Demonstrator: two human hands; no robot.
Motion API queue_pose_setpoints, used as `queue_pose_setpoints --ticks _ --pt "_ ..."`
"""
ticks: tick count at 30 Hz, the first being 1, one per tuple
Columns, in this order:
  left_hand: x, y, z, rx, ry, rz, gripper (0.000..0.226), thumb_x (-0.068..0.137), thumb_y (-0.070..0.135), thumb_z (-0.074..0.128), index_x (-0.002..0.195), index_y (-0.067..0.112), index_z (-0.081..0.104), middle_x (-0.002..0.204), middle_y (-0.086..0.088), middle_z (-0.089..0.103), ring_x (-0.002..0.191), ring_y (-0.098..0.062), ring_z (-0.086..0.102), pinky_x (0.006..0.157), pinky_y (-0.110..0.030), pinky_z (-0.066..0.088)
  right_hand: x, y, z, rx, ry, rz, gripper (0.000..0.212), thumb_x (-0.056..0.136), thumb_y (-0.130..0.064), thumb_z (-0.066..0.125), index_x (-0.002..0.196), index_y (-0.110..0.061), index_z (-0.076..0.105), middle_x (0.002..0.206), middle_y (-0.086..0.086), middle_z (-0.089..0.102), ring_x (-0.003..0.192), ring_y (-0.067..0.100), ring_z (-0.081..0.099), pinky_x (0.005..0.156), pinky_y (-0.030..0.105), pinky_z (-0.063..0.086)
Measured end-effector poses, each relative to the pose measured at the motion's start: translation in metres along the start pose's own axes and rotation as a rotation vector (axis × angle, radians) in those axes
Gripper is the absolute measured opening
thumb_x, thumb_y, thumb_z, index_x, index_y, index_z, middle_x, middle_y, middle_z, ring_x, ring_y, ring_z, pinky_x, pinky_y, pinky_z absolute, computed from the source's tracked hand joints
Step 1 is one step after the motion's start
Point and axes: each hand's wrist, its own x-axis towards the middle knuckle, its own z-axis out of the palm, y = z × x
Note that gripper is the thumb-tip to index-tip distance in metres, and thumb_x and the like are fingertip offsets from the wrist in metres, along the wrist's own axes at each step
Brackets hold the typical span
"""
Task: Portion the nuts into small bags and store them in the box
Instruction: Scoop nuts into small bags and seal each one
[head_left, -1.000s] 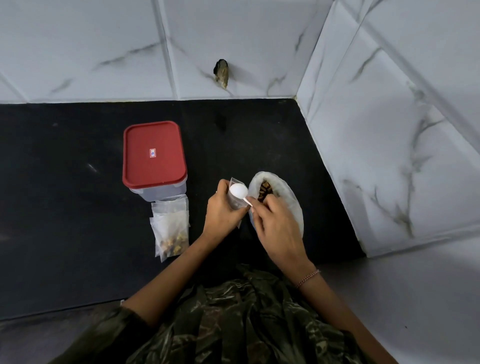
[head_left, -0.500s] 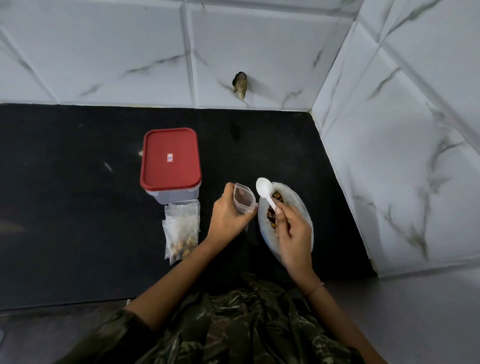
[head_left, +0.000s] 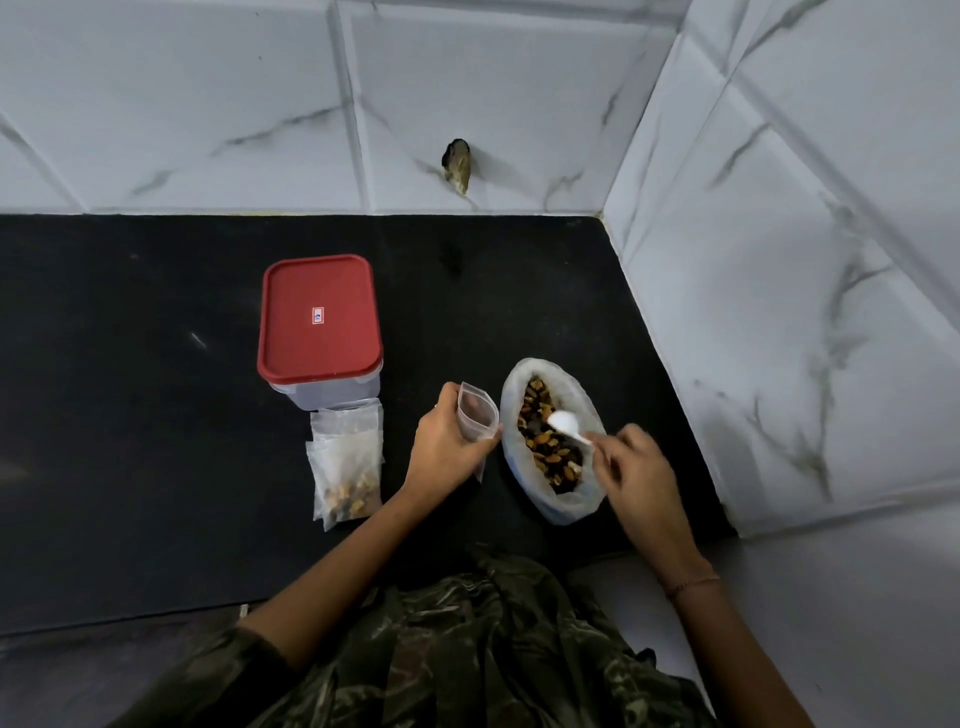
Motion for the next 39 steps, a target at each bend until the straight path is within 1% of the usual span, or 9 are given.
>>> queue_pose_setpoints --ticks 4,8,11,15,21,28,30,34,39 --pt "-0.001 -0.009 0.013 0.007 -0.12 0.036 0.04 0.076 0.034 0.078 0.1 0.017 0.05 0.091 0.009 0.064 0.083 -0.003 0.064 0.071 -0.023 0.055 -0.017 0.007 0.024 -0.228 -0.061 -0.188 0.025 0.069 -0.007 0.079 0.093 -0.01 0.073 0.078 0.004 0.053 0.071 0.013 0.048 0.056 0.015 0.033" --pt "-0.002 -0.018 0.022 0.087 -0.193 0.076 0.04 0.074 0.037 0.078 0.096 0.021 0.049 0.089 0.007 0.064 0.08 -0.005 0.064 0.068 -0.036 0.056 -0.011 0.003 0.04 -0.272 -0.043 -0.17 0.028 0.064 -0.012 0.082 0.091 -0.012 0.072 0.08 0.004 0.057 0.071 0.016 0.056 0.055 0.013 0.03" --pt "0.0 -0.021 0.023 0.14 -0.182 0.083 0.038 0.073 0.031 0.077 0.093 0.021 0.047 0.086 0.007 0.064 0.076 -0.007 0.063 0.065 -0.039 0.055 0.0 -0.003 0.046 -0.261 -0.036 -0.101 0.02 0.074 -0.014 0.076 0.094 -0.01 0.071 0.082 0.005 0.058 0.071 0.018 0.06 0.054 0.016 0.033" --pt "0.001 -0.021 0.025 0.21 -0.176 0.074 0.037 0.073 0.03 0.078 0.091 0.025 0.045 0.085 0.007 0.061 0.073 -0.006 0.061 0.063 -0.035 0.054 0.024 -0.006 0.042 -0.199 -0.051 0.041 0.026 0.097 -0.022 0.049 0.114 -0.009 0.064 0.098 0.007 0.059 0.086 0.019 0.057 0.064 0.026 0.044" --pt "0.001 -0.026 0.026 0.191 -0.171 0.072 0.04 0.071 0.03 0.08 0.09 0.026 0.046 0.083 0.008 0.061 0.074 -0.006 0.059 0.063 -0.035 0.053 0.067 -0.003 0.039 -0.174 -0.134 -0.014 0.021 0.099 -0.031 0.038 0.107 -0.018 0.053 0.102 0.002 0.049 0.081 0.013 0.052 0.063 0.022 0.036" --pt "-0.002 -0.026 0.028 0.118 -0.126 0.065 0.037 0.072 0.025 0.08 0.091 0.02 0.048 0.081 0.007 0.062 0.072 -0.007 0.062 0.062 -0.033 0.054 0.06 -0.003 0.047 -0.225 -0.247 0.037 0.026 0.099 -0.029 0.039 0.119 -0.016 0.05 0.117 0.003 0.043 0.085 0.01 0.047 0.067 0.02 0.037" --pt "-0.002 -0.027 0.028 0.087 -0.126 0.057 0.036 0.074 0.026 0.078 0.094 0.018 0.05 0.083 0.006 0.064 0.074 -0.006 0.063 0.064 -0.033 0.055 0.055 -0.003 0.043 -0.186 -0.272 0.06 0.024 0.099 -0.031 0.039 0.114 -0.017 0.051 0.112 0.001 0.044 0.079 0.006 0.049 0.061 0.018 0.036" --pt "-0.001 -0.024 0.027 0.065 -0.137 0.059 0.038 0.078 0.039 0.076 0.097 0.019 0.05 0.087 0.008 0.065 0.077 -0.001 0.065 0.064 -0.024 0.056 0.06 0.001 0.039 -0.207 -0.186 0.019 0.025 0.095 -0.01 0.042 0.115 -0.013 0.057 0.111 0.01 0.049 0.093 0.021 0.048 0.071 0.024 0.033" --pt "-0.003 -0.022 0.026 0.024 -0.14 0.07 0.04 0.081 0.046 0.072 0.099 0.017 0.051 0.086 0.009 0.064 0.076 -0.002 0.064 0.063 -0.018 0.051 0.072 -0.007 0.043 -0.351 -0.169 -0.038 0.028 0.098 -0.02 0.04 0.12 -0.013 0.055 0.114 0.005 0.052 0.098 0.015 0.048 0.065 0.022 0.038"
